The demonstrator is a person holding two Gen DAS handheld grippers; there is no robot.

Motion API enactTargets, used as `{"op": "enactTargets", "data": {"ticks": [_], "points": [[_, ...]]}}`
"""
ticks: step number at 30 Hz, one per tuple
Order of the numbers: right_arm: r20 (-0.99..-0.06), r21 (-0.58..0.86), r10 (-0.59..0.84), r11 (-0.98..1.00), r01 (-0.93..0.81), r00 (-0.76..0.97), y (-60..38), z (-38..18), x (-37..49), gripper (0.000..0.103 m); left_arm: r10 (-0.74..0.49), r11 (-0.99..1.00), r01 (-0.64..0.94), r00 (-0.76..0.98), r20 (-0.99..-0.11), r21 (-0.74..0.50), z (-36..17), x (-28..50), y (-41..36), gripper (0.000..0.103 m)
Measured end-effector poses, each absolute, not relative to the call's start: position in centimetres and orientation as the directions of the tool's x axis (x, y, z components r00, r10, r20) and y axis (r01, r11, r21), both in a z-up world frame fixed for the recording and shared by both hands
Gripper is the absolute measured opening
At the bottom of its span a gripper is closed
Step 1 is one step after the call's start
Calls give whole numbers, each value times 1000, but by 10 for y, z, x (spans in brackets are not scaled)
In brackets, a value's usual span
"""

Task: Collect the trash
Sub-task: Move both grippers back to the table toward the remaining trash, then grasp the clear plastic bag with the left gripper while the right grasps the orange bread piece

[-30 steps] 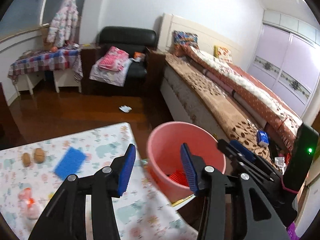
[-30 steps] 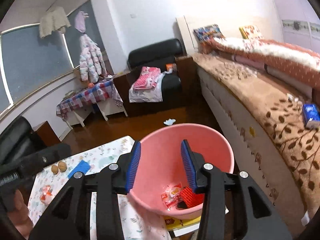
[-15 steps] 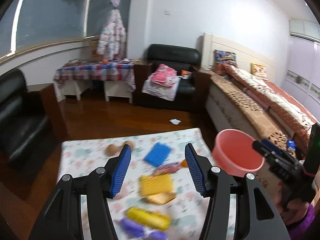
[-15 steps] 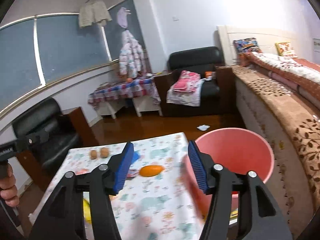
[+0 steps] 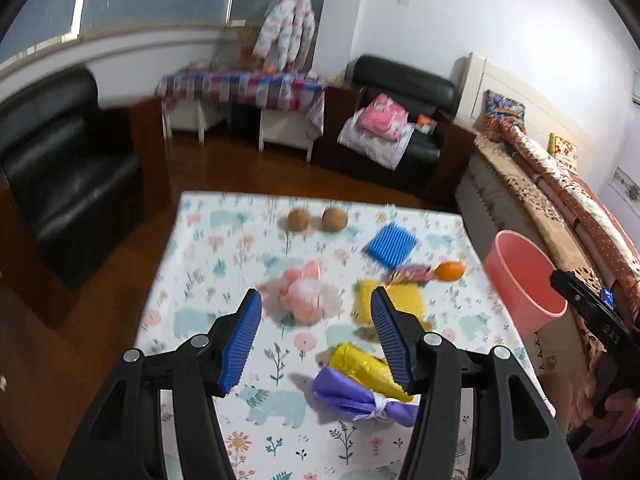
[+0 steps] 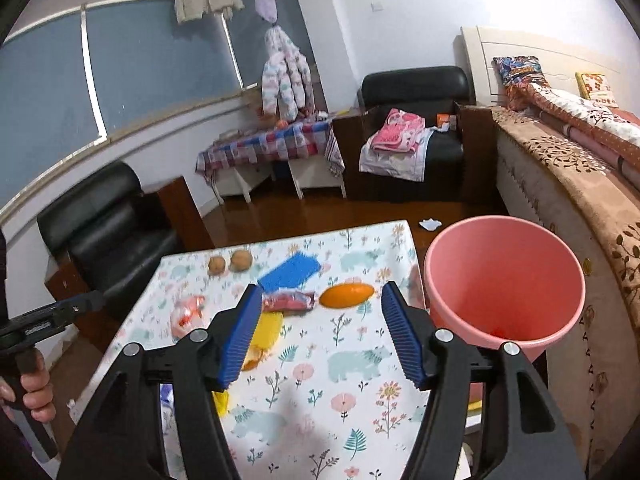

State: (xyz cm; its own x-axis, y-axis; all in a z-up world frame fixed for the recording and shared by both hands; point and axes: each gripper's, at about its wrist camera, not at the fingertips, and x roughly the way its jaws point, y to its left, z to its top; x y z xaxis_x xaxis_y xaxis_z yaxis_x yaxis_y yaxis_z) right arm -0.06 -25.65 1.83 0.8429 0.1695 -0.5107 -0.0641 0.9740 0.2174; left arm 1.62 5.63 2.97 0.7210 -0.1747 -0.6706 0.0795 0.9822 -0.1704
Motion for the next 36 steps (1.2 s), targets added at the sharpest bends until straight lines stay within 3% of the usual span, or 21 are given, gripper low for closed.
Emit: {"op": "enactTargets", "data": {"ticks": [14, 20, 26, 31, 36], "points": [[-574, 282, 244, 955, -92, 782, -246, -20, 46, 63, -116, 987, -17, 606, -787, -158, -51, 114, 44, 56], [-612, 274, 282, 952, -136, 739, -233, -34, 67, 63, -143, 982, -16, 591, -794, -190, -62, 124, 47, 56], [-613, 214, 263, 963, -164, 745, -229, -36, 87, 63, -183, 978, 24, 586, -789, -209, -62, 121, 43, 29], [-653, 173, 260, 966, -193, 711, -242, -39, 113, 63, -195, 976, 36, 589, -784, -216, -60, 117, 45, 26], [-730, 80, 288, 937, -341, 619, -230, -51, 140, 63, -207, 971, 30, 593, -778, -235, -54, 116, 53, 26]]}}
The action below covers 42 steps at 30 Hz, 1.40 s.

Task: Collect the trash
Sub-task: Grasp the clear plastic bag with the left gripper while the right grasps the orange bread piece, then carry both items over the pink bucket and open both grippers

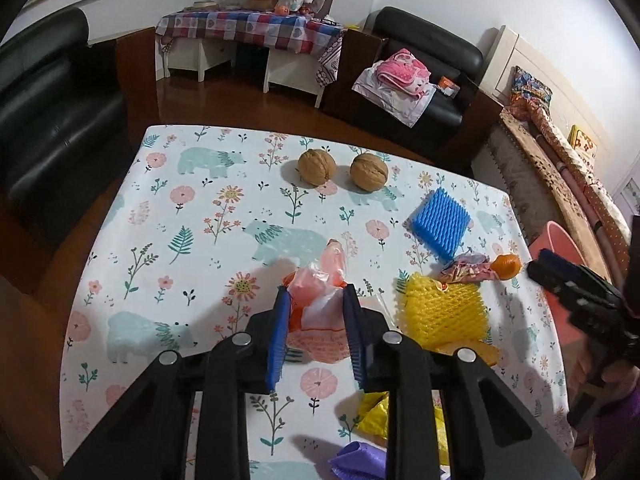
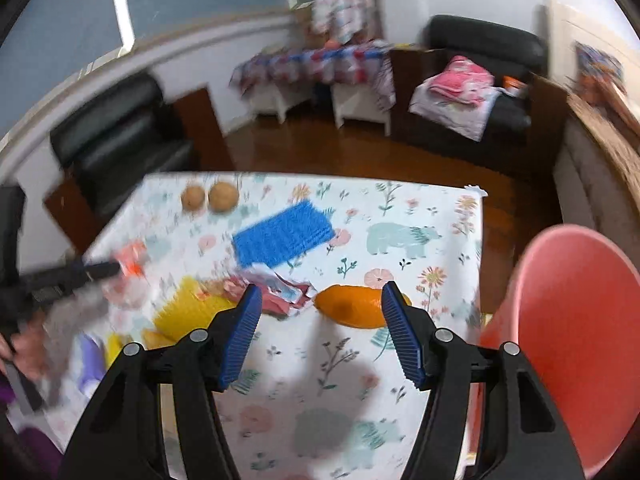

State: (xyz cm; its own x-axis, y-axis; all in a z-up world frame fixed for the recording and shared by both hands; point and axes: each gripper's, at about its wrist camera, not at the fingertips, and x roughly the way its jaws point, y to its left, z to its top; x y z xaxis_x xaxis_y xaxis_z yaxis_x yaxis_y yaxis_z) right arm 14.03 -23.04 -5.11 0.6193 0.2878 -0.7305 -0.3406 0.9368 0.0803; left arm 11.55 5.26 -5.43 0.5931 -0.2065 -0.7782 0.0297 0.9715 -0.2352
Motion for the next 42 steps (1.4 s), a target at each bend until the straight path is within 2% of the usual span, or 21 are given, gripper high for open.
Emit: {"op": "enactTargets", "data": {"ticks": [3, 11, 12, 14, 18, 30, 42], "points": [[-756, -30, 227, 925, -378, 614, -222, -60, 148, 63, -208, 971, 33, 600, -772, -236, -50, 114, 55, 26], [-804, -105, 126, 932, -347, 581, -225, -83, 161, 62, -213, 970, 33, 591, -778, -241, -53, 115, 53, 26], [-800, -111, 121, 932, -344, 587, -226, -84, 160, 55, -214, 970, 34, 591, -778, -241, -53, 116, 52, 26], [-794, -102, 126, 936, -336, 594, -229, -83, 158, 49, -214, 970, 36, 595, -775, -240, -52, 116, 51, 26], [-789, -80, 129, 948, -309, 601, -236, -80, 157, 23, -213, 969, 28, 600, -771, -246, -51, 116, 53, 26], [-734, 71, 236, 959, -274, 637, -240, -57, 102, 21, -236, 966, 68, 631, -739, -250, -29, 100, 38, 26], [-671, 130, 261, 963, -236, 694, -260, -28, 62, 21, -253, 967, 154, 652, -715, -203, 3, 91, -18, 26]]}}
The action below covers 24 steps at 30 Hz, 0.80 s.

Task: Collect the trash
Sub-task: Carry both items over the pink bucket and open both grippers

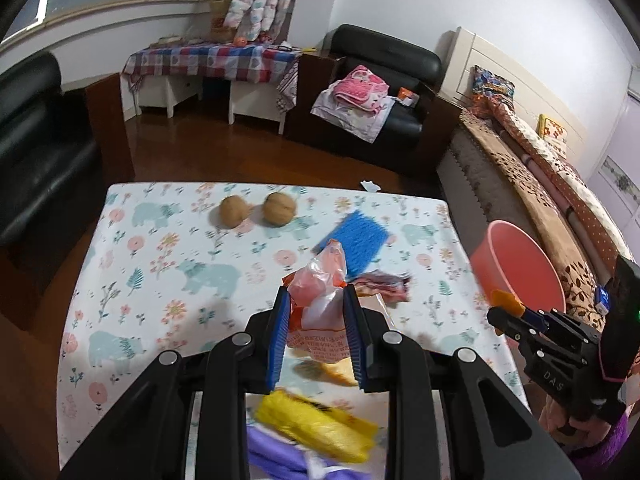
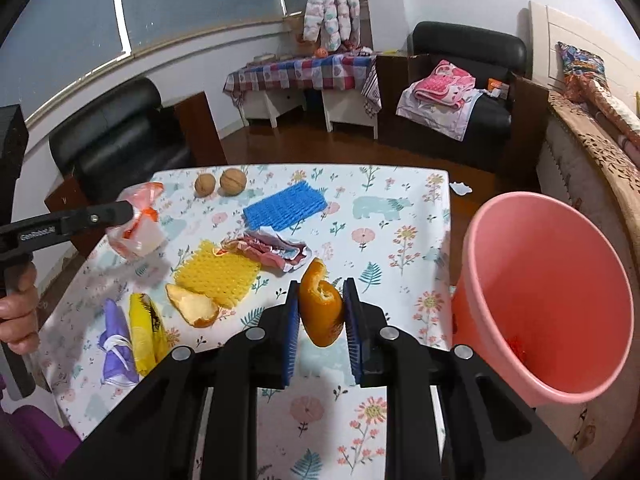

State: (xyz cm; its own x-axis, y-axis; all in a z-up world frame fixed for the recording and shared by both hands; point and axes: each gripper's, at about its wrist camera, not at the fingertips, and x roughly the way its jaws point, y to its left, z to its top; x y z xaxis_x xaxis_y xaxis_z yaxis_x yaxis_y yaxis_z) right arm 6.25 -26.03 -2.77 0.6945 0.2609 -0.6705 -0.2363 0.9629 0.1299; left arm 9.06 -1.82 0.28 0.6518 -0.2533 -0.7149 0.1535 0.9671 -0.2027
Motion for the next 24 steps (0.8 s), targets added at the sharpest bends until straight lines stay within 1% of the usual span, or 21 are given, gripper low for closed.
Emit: {"op": "enactTargets", "data": {"ticks": [10, 24], "points": [[-634, 161, 198, 979, -122, 748, -309, -14, 47, 21, -260, 962, 232, 642, -721, -140, 14, 96, -92, 26], [-625, 203, 78, 977, 64, 777, -384, -14, 52, 21, -345, 914, 393, 618, -706, -101, 18, 109, -216, 26]]}}
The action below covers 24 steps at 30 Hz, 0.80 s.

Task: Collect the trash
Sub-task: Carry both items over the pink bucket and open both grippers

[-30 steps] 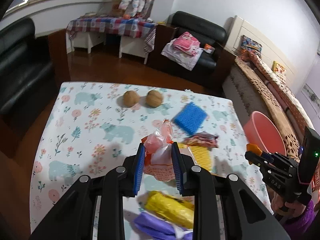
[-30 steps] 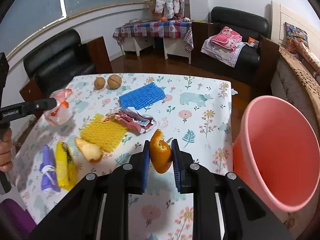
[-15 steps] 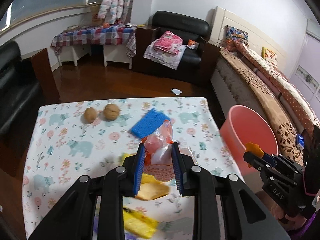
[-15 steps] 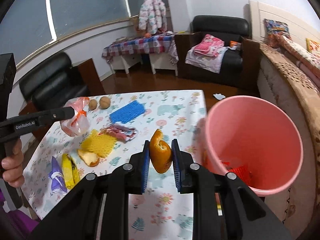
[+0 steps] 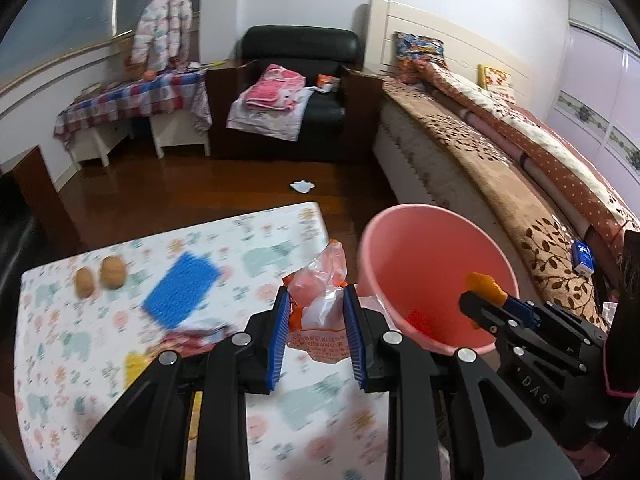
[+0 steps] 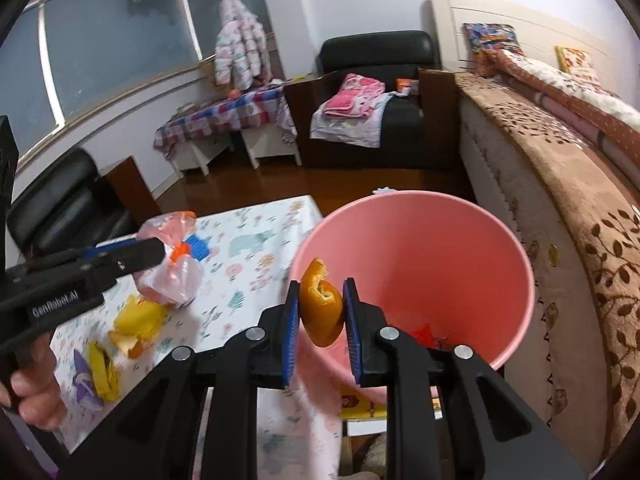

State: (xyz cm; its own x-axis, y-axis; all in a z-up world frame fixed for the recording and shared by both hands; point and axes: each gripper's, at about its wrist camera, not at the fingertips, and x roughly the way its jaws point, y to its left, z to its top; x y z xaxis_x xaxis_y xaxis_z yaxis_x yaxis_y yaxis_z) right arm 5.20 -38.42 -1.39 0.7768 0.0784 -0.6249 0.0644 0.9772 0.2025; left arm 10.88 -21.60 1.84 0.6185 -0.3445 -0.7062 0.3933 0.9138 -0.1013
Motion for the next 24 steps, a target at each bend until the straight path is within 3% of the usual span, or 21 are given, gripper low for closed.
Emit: {"op": "enactTargets", "data": {"ticks": [24], "points": [[-692, 198, -46, 948, 250, 721, -447, -53, 68, 22, -440, 837, 526, 478, -760, -154, -26, 134, -320, 29]]}}
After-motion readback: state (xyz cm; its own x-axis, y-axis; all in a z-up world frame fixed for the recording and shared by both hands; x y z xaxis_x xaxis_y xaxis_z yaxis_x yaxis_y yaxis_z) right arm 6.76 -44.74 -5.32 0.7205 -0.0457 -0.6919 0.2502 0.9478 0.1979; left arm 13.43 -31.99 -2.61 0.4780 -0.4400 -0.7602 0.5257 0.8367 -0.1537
